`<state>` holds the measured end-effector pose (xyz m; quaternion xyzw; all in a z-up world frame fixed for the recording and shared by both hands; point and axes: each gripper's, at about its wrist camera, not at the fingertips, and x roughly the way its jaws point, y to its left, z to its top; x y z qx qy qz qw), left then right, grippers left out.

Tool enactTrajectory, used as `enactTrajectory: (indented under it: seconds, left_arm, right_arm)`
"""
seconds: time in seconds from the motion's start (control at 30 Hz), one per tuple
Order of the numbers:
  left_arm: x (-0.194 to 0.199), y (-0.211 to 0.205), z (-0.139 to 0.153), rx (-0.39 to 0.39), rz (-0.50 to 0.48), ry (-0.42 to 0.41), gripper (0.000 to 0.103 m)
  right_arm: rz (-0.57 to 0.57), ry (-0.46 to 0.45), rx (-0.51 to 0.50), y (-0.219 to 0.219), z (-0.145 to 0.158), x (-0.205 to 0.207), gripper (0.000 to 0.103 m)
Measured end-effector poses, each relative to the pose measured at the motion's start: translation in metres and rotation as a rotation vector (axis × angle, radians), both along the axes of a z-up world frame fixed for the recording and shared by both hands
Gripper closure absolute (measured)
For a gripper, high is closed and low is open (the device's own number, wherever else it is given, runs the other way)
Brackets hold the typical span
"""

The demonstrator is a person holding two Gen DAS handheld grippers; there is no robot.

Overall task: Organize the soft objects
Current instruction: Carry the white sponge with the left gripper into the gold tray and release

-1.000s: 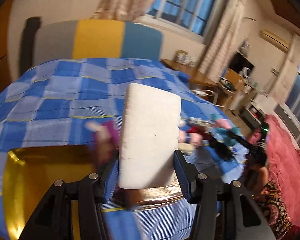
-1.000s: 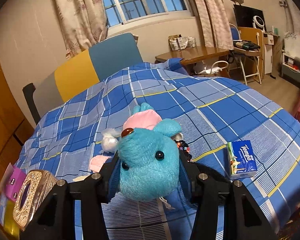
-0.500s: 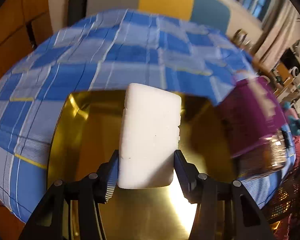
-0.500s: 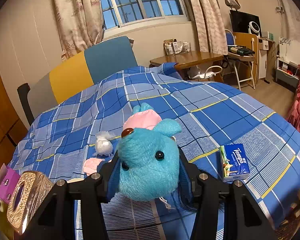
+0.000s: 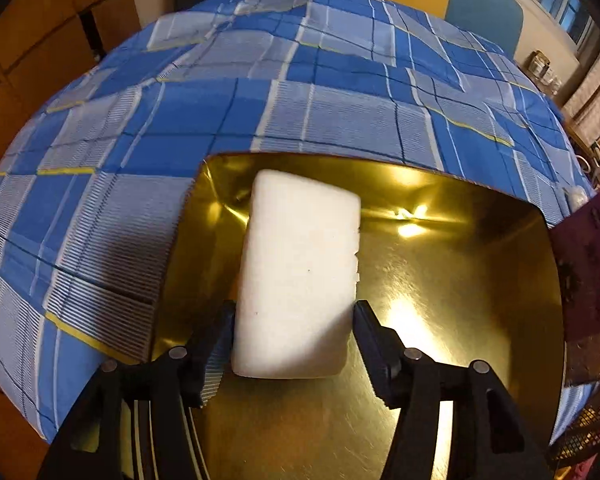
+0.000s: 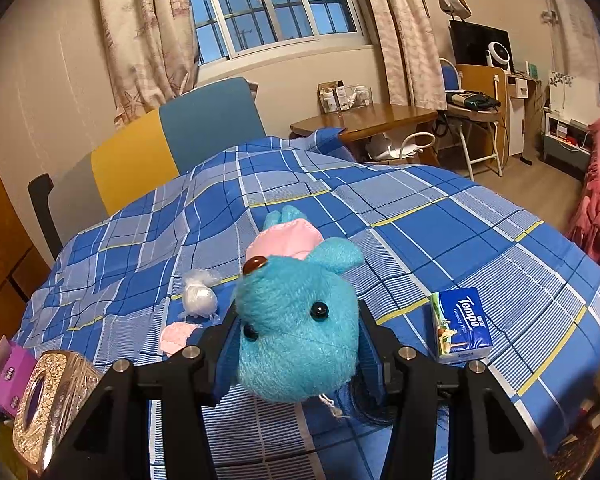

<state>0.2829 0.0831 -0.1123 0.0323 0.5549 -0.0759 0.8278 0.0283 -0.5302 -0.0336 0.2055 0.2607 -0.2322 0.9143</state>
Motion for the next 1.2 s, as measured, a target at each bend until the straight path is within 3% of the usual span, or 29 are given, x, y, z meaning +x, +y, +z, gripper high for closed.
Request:
enactTrajectory:
  seconds: [0.13, 0.33, 0.47, 0.6, 0.9, 1.07, 1.2]
  left_arm:
    - [0.003, 0.0, 0.0, 0.084, 0.0, -0.055, 0.029]
    - [0.0, 0.006, 0.009, 0.072, 0.044, -0.108, 0.029]
    - [-0.019, 0.012, 0.022, 0.024, 0.086, -0.167, 0.029]
    - [-0.044, 0.019, 0.034, -0.084, 0.104, -0.194, 0.029]
    - [-0.092, 0.002, 0.041, -0.177, 0.045, -0.228, 0.029]
    - [-0.113, -0.002, 0.039, -0.222, 0.022, -0.22, 0.029]
    - [-0.126, 0.003, 0.041, -0.256, 0.032, -0.226, 0.029]
  right_arm:
    - [0.004, 0.002, -0.002, 0.001, 0.0, 0.002, 0.05]
    - [-0.003, -0.004, -0.019, 0.003, 0.001, 0.0, 0.05]
    - [-0.007, -0.055, -0.081, 0.013, 0.014, -0.01, 0.05]
    - [0.014, -0.08, -0.119, 0.039, 0.03, -0.019, 0.05]
    - [0.179, -0.234, -0.181, 0.148, 0.107, -0.02, 0.049]
    - [0.351, -0.308, -0.184, 0.227, 0.139, -0.005, 0.048]
    - [0.52, -0.303, -0.132, 0.295, 0.146, 0.021, 0.047]
